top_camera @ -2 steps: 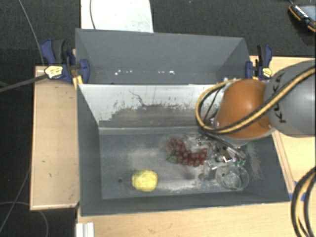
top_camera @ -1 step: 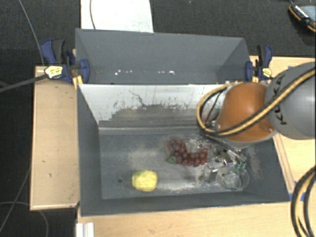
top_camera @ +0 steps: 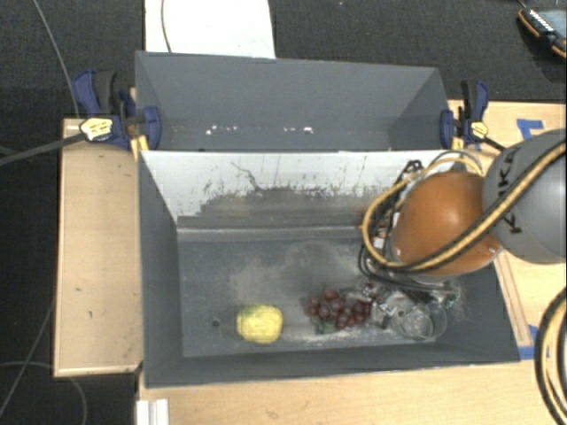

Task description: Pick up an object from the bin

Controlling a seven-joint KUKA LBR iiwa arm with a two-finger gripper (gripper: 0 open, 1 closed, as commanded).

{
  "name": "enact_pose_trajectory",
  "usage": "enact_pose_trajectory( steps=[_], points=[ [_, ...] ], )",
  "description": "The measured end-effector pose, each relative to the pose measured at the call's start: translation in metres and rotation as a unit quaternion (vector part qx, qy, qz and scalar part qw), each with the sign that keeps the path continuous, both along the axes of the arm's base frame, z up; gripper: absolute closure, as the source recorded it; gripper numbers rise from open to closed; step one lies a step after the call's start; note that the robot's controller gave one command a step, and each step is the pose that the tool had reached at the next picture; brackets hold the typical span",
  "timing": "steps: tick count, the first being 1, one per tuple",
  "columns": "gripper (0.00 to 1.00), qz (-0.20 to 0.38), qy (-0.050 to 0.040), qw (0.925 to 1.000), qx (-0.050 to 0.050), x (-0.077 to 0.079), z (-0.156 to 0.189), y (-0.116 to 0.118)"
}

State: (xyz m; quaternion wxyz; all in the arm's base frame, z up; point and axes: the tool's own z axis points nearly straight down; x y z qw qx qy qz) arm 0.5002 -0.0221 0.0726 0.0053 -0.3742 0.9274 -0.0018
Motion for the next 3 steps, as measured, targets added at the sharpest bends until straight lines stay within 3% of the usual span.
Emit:
enact_pose_trajectory(
  steps=[2,3],
  points=[
    [1.00,0.018,0.0026,0.9998,0.000,0.000,0.011,0.002],
    [1.00,0.050,0.0022,0.9987,0.000,0.008,0.047,0.019]
  ],
)
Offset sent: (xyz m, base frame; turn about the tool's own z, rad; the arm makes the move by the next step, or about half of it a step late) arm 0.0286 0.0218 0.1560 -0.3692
